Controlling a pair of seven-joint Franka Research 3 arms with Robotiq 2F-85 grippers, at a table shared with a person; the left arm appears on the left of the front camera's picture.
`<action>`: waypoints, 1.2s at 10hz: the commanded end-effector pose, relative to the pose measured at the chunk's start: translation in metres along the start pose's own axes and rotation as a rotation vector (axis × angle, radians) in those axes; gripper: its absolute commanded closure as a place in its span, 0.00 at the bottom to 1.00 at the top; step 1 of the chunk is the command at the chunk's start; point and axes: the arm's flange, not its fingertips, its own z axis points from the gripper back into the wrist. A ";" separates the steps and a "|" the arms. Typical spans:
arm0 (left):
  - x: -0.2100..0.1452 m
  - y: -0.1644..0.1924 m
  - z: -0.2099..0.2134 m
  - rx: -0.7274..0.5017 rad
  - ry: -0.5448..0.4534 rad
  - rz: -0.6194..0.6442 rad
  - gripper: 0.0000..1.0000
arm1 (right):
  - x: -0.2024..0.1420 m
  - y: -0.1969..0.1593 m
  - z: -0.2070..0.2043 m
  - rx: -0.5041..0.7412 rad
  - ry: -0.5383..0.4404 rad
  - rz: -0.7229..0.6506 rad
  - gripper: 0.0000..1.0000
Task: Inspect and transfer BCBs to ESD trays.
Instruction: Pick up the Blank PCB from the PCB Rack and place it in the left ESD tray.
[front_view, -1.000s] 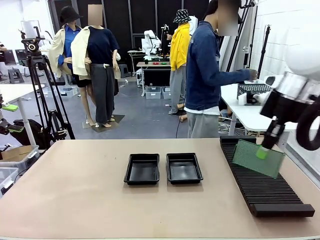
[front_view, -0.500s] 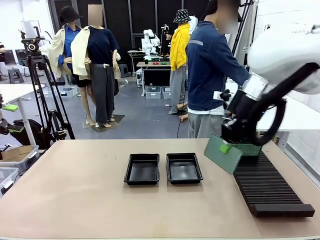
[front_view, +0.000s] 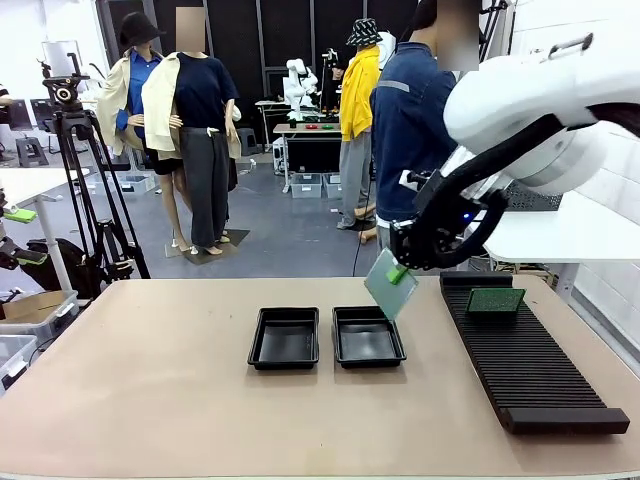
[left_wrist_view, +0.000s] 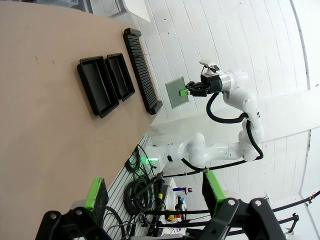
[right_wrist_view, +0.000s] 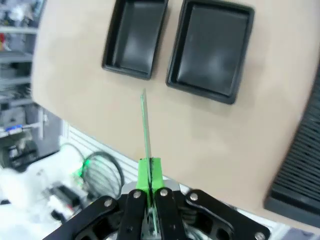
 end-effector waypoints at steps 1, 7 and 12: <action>-0.001 -0.001 0.001 0.008 0.000 0.000 0.00 | 0.013 0.008 -0.023 0.036 -0.022 -0.062 1.00; -0.001 -0.001 0.001 0.008 0.000 0.000 0.00 | 0.044 0.031 -0.095 0.090 -0.073 -0.179 1.00; -0.001 -0.001 0.001 0.008 0.000 0.000 0.00 | 0.061 0.063 -0.143 0.135 -0.089 -0.198 1.00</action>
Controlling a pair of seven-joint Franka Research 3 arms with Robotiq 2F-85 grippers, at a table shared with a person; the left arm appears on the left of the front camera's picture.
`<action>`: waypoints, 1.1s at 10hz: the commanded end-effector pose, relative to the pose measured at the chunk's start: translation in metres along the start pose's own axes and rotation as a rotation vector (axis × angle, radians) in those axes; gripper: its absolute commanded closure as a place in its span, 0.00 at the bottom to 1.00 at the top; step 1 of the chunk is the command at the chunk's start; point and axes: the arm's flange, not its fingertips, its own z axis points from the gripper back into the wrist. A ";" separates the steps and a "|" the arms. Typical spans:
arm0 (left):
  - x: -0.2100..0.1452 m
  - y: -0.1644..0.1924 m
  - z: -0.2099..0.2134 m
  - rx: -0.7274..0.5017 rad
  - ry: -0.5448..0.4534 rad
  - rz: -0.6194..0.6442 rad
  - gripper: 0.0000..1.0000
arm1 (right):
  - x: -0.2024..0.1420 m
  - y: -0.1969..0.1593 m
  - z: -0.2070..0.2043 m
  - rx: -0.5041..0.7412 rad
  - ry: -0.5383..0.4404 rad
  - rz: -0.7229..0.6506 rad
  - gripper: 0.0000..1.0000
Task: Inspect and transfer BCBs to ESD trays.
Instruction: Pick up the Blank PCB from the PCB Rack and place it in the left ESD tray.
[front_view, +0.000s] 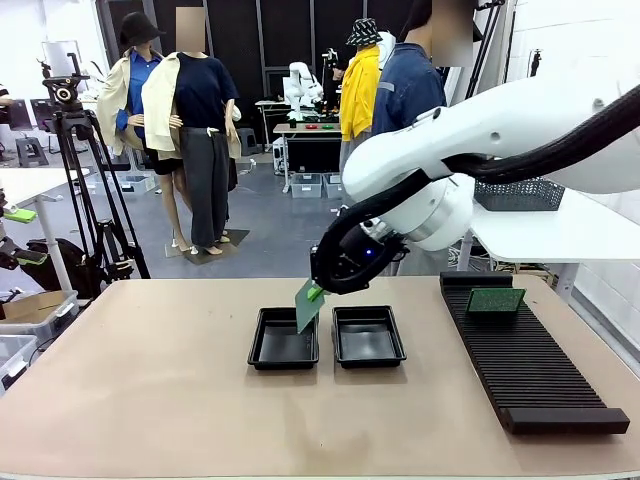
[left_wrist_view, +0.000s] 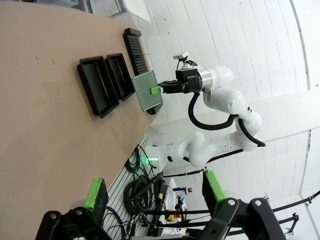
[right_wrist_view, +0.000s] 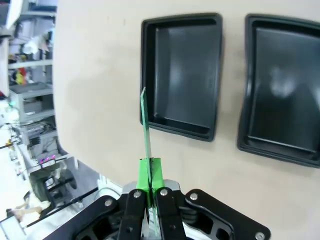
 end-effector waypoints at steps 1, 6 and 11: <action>-0.001 -0.001 0.001 0.008 0.000 0.000 0.00 | 0.005 0.009 -0.020 0.032 -0.011 -0.028 1.00; -0.001 -0.001 0.001 0.008 0.000 0.000 0.00 | 0.022 0.012 -0.063 0.038 -0.002 -0.051 1.00; -0.001 -0.001 0.001 0.008 0.000 0.000 0.00 | 0.038 -0.003 -0.098 0.021 -0.002 -0.092 1.00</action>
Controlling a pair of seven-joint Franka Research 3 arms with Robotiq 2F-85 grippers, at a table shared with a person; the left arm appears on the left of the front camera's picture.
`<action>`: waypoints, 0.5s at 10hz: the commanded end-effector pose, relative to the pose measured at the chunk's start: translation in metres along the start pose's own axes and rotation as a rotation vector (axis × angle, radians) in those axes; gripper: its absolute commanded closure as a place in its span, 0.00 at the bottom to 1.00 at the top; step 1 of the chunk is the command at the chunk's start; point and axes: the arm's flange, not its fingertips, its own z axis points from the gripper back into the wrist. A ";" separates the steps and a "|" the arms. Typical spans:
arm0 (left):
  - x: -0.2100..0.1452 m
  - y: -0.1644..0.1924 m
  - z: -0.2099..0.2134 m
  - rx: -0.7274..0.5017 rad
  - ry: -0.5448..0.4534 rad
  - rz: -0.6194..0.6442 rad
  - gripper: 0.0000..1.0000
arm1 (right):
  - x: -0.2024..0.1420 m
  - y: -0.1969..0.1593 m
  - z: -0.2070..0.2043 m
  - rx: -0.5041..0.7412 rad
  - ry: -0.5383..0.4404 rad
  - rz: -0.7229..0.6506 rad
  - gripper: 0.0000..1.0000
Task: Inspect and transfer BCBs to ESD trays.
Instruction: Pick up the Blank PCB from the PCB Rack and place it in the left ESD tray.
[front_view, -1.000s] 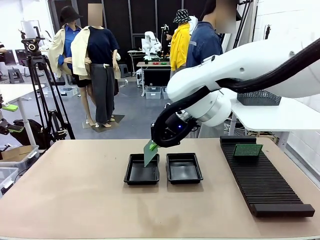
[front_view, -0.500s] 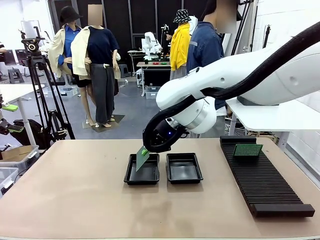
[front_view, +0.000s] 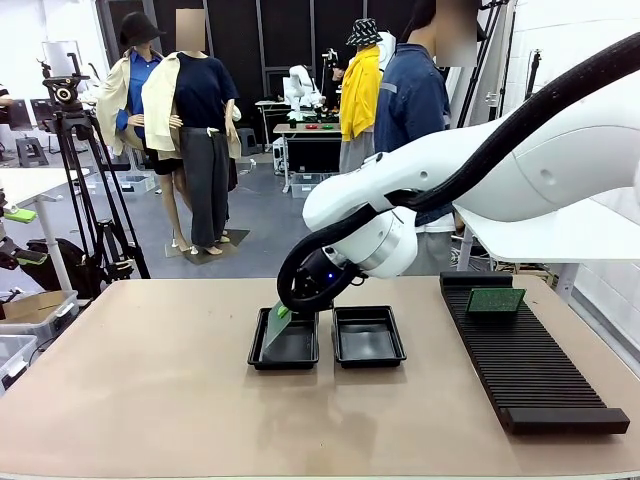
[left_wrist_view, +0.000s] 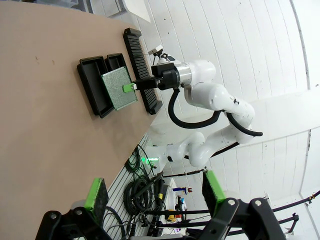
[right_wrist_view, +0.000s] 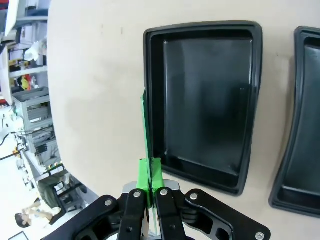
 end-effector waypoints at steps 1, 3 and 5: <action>-0.001 -0.001 0.001 0.008 0.000 0.000 0.00 | 0.008 -0.001 -0.011 -0.012 -0.035 -0.033 1.00; -0.001 -0.001 0.001 0.008 0.000 0.000 0.00 | 0.014 -0.005 -0.018 -0.016 -0.041 -0.043 1.00; -0.001 -0.001 0.001 0.008 0.000 0.000 0.00 | 0.018 -0.008 -0.022 -0.024 -0.037 -0.050 1.00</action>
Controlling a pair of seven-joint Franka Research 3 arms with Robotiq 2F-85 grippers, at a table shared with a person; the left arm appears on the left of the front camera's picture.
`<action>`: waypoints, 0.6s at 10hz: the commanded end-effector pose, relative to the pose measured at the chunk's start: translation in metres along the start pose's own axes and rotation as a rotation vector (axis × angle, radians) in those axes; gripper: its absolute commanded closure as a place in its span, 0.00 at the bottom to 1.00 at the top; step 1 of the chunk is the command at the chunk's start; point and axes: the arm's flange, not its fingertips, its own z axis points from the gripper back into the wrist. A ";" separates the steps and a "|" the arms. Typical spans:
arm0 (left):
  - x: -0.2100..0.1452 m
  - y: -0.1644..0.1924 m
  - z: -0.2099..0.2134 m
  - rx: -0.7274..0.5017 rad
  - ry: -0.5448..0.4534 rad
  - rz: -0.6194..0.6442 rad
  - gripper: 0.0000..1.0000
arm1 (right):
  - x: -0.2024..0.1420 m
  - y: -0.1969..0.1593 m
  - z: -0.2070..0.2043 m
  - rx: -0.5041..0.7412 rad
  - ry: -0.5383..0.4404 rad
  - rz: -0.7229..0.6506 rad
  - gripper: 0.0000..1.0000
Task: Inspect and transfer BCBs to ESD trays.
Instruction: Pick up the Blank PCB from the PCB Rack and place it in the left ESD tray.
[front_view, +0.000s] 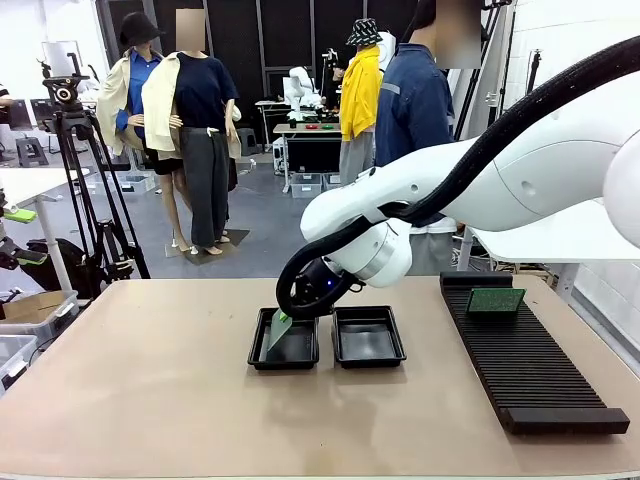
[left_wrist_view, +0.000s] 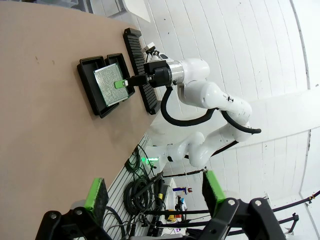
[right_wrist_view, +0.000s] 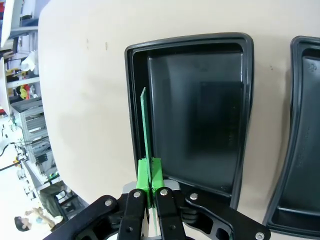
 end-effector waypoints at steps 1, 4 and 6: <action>-0.001 -0.001 0.001 0.008 0.000 0.000 0.00 | 0.006 0.004 -0.007 -0.015 -0.008 -0.027 1.00; -0.001 -0.001 0.001 0.008 0.000 0.000 0.00 | 0.001 -0.001 -0.002 -0.001 0.002 -0.006 1.00; -0.001 -0.001 0.001 0.008 0.000 0.000 0.00 | 0.001 -0.001 -0.002 -0.001 0.002 -0.006 1.00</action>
